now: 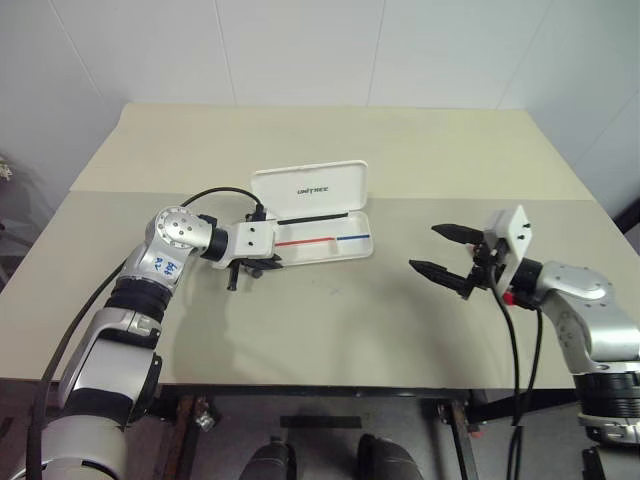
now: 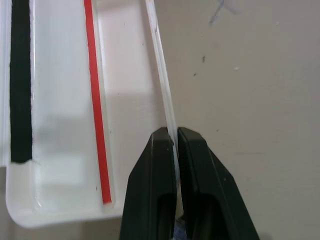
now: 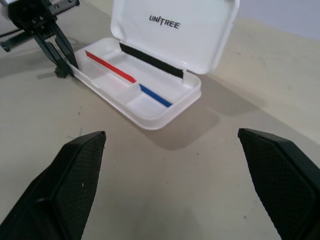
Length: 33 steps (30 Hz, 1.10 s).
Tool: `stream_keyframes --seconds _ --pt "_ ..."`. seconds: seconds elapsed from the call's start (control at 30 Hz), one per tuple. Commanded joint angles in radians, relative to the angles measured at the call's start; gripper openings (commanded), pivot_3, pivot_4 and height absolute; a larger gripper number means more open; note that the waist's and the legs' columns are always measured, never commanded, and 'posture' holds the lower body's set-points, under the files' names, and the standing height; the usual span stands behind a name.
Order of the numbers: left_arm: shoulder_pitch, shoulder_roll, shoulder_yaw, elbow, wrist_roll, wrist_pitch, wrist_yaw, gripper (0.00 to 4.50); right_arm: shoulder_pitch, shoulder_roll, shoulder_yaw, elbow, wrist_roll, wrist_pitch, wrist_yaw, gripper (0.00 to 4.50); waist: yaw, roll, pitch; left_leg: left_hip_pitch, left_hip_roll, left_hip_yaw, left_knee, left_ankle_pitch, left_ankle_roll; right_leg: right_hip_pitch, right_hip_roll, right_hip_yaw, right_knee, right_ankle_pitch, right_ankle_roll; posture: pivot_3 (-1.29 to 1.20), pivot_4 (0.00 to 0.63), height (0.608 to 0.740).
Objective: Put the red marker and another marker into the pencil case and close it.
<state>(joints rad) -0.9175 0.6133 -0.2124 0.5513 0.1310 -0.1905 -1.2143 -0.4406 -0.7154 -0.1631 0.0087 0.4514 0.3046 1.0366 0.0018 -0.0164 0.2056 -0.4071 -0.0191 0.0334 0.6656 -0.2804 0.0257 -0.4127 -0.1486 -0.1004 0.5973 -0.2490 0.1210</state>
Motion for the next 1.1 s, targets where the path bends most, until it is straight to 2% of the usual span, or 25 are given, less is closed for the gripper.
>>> stream_keyframes --seconds 0.03,0.23,0.43,0.73,1.1 --pt "0.062 0.026 0.031 -0.234 -0.072 0.098 -0.016 0.01 0.019 -0.06 -0.036 -0.027 0.027 -0.021 0.074 4.5 0.0 0.0 0.0 0.0 0.0 0.0 0.0 0.0 0.0 0.0 0.0 0.0 0.0 0.0 0.0 0.0 0.15 0.74" --pt "0.18 0.04 0.005 -0.462 -0.088 0.205 -0.015 0.01 0.058 -0.157 -0.053 0.017 0.001 -0.054 0.153 4.5 0.001 0.0 0.0 0.001 0.0 0.001 0.001 0.0 0.0 0.001 0.0 0.002 0.0 0.001 0.0 0.0 0.15 0.74" --pt "0.223 0.011 -0.051 -0.507 -0.075 0.228 -0.013 0.01 0.056 -0.141 -0.057 0.012 0.002 -0.06 0.102 4.5 0.004 0.0 0.0 0.002 0.0 0.002 0.001 0.0 0.0 0.001 0.0 0.004 0.0 0.002 0.001 0.0 0.15 0.74" --pt "0.152 -0.07 -0.128 -0.336 -0.031 0.173 0.016 0.01 0.103 -0.112 -0.06 -0.043 0.006 -0.052 0.028 4.5 0.022 0.0 0.0 0.002 0.0 0.003 0.002 0.0 0.001 0.0 0.0 0.005 0.0 0.003 0.001 0.0 0.15 0.74" --pt "0.042 -0.17 -0.173 -0.142 0.001 0.079 0.028 0.01 0.141 -0.128 -0.092 -0.085 0.013 -0.031 0.003 4.5 0.035 0.001 0.0 0.002 -0.001 0.004 0.007 -0.002 0.004 0.003 0.0 0.006 -0.003 0.006 0.003 0.0 0.15 0.74"
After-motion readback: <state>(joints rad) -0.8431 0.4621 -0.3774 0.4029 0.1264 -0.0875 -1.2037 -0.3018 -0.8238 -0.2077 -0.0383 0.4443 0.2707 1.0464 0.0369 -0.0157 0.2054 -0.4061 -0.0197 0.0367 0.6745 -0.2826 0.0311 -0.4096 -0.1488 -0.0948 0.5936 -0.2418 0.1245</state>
